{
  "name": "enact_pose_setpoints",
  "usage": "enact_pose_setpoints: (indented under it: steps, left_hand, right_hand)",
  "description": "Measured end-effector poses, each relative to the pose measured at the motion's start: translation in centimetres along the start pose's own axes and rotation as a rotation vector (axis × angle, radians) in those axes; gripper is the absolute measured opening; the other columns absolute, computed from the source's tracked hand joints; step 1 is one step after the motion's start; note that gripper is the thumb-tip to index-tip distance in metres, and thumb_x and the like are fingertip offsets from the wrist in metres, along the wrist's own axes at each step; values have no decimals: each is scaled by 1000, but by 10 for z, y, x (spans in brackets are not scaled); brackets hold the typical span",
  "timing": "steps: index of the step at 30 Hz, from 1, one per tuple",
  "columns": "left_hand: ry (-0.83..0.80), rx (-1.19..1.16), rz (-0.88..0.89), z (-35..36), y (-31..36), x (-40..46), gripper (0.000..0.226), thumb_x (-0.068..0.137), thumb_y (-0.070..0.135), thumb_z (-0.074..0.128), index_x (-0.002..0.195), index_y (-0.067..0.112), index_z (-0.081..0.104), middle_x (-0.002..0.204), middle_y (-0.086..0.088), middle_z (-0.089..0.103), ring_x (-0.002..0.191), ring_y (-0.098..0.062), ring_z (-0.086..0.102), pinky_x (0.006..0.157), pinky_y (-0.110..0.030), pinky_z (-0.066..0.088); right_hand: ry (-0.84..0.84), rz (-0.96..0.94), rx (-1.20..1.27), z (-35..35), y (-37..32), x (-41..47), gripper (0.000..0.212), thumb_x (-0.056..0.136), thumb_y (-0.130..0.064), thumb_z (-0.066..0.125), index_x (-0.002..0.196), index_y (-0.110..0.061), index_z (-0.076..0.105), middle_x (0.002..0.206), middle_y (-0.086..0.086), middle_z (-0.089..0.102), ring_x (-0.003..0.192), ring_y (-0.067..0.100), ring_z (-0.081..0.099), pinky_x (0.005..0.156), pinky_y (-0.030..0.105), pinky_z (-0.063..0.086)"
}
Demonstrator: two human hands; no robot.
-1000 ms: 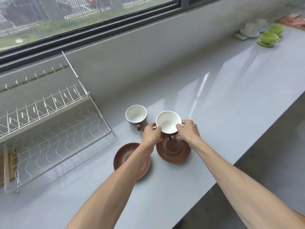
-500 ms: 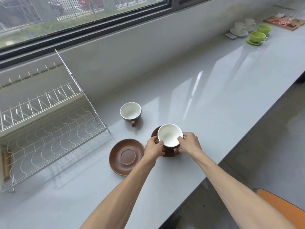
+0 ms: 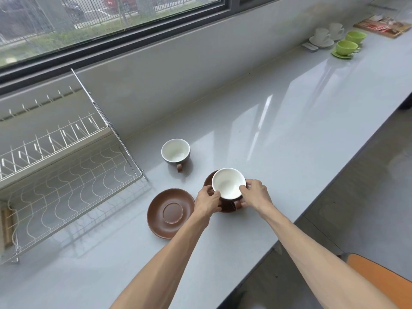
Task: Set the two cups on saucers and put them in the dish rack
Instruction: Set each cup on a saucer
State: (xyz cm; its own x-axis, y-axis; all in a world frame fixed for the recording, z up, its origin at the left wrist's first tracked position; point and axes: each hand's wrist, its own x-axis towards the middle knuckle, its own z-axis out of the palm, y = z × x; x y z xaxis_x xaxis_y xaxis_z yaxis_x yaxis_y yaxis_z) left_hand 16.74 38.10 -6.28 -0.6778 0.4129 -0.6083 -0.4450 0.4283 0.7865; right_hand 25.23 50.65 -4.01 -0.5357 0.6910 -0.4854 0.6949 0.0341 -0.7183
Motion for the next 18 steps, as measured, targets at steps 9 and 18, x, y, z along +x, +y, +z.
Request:
enact_pose_setpoints:
  steps: [9, 18]
  left_hand:
    - [7, 47, -17, -9, 2, 7, 51, 91, 16, 53, 141, 9, 49, 129, -18, 62, 94, -24, 63, 86, -40, 61]
    - [-58, 140, -12, -24, 15, 10, 47, 91, 20, 52, 137, 15, 52, 90, -3, 60, 85, -19, 58, 80, -36, 57]
  right_hand:
    - [-32, 4, -28, 2, -5, 2, 34, 90, -8, 42, 109, -1, 69, 98, 24, 74, 78, 37, 78, 73, 46, 67]
    - [60, -62, -410, -1, -18, 8, 31, 96, -32, 44, 103, -13, 67, 105, 16, 70, 100, 41, 66, 93, 41, 55]
